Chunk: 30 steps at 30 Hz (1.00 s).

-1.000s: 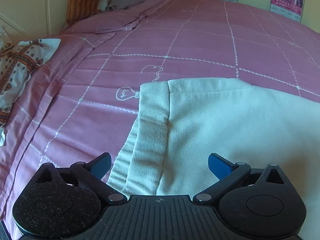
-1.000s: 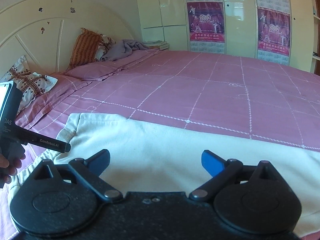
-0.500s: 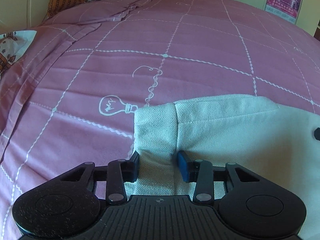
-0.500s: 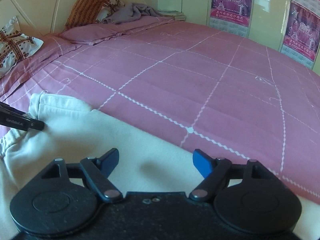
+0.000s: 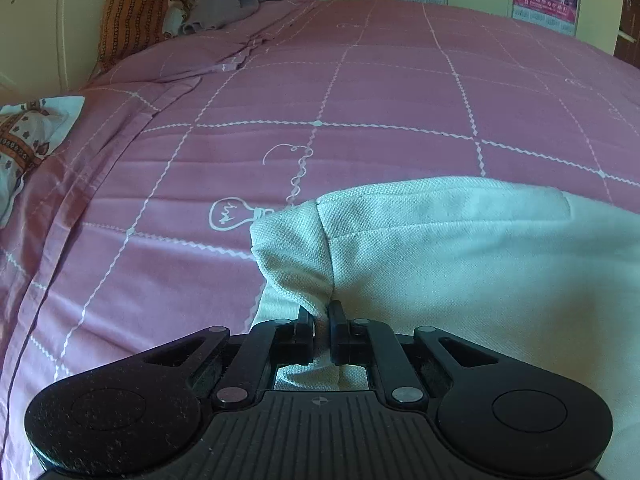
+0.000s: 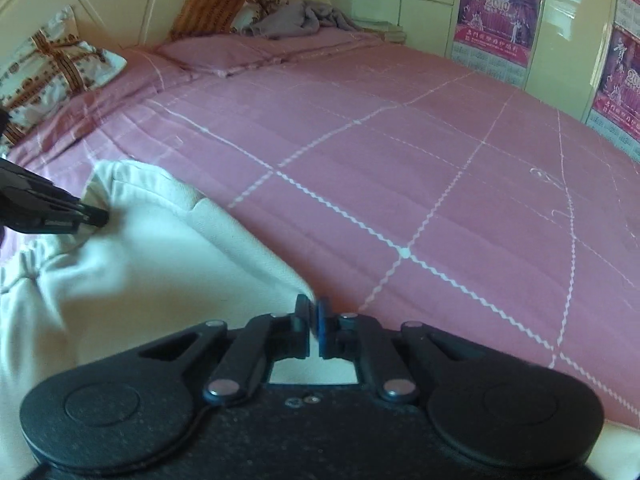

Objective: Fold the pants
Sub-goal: 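Lift the waistband with both grippers and fold it over toward the pant legs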

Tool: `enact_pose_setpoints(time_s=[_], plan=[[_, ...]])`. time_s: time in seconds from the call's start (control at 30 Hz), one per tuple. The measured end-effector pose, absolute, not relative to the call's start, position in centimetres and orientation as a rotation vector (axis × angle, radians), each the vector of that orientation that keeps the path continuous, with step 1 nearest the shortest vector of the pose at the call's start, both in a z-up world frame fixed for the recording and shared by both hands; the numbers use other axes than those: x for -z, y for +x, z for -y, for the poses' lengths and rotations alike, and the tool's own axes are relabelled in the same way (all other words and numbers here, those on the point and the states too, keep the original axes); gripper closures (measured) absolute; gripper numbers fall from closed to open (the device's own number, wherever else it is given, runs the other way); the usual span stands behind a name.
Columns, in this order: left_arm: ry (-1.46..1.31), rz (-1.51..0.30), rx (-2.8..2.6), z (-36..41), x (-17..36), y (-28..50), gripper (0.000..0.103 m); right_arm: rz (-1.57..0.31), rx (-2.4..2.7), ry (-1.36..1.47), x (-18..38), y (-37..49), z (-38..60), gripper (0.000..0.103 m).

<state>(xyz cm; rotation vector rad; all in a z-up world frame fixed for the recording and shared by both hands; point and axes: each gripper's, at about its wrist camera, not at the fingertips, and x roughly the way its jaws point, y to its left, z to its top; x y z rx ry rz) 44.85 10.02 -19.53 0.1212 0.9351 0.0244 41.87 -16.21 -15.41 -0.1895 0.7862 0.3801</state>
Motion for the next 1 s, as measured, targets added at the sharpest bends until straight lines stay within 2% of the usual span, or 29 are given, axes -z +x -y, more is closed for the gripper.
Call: enact_pose_setpoints(time_s=[0.2,0.37,0.43,0.5,0.57,0.67,0.8,1.0], plan=[[0.002,-0.918,0.042,-13.0,15.6,36.7,0.096,-0.741,-0.456,-0.168,11.9,29.4,15.5,0.099],[-0.077,-0.972,0.071,-15.0,14.6,29.9,0.095,-0.832,-0.449,-0.119,14.8,20.9,14.0,0.099],[-0.172,-1.026,0.079,-16.1,15.0,28.0,0.087,-0.878,-0.419,-0.099,17.1,18.9,13.1,0.099],[-0.269,-1.055,0.066,-17.1,15.1,26.3,0.059,-0.928,-0.391,-0.080,19.1,18.1,12.5,0.093],[-0.324,-1.049,0.060,-17.9,14.7,24.6,0.048,-0.916,-0.365,-0.022,19.0,17.2,12.7,0.084],[-0.446,-1.033,0.079,-18.9,14.5,22.5,0.029,-0.904,-0.332,0.057,17.7,16.6,13.5,0.081],[-0.599,-1.028,0.114,-18.9,15.3,22.3,0.028,-0.917,-0.259,0.149,17.6,16.1,15.6,0.077],[-0.715,-1.095,0.065,-17.7,19.6,23.5,0.028,-0.975,-0.161,0.319,18.5,15.4,18.7,0.075]])
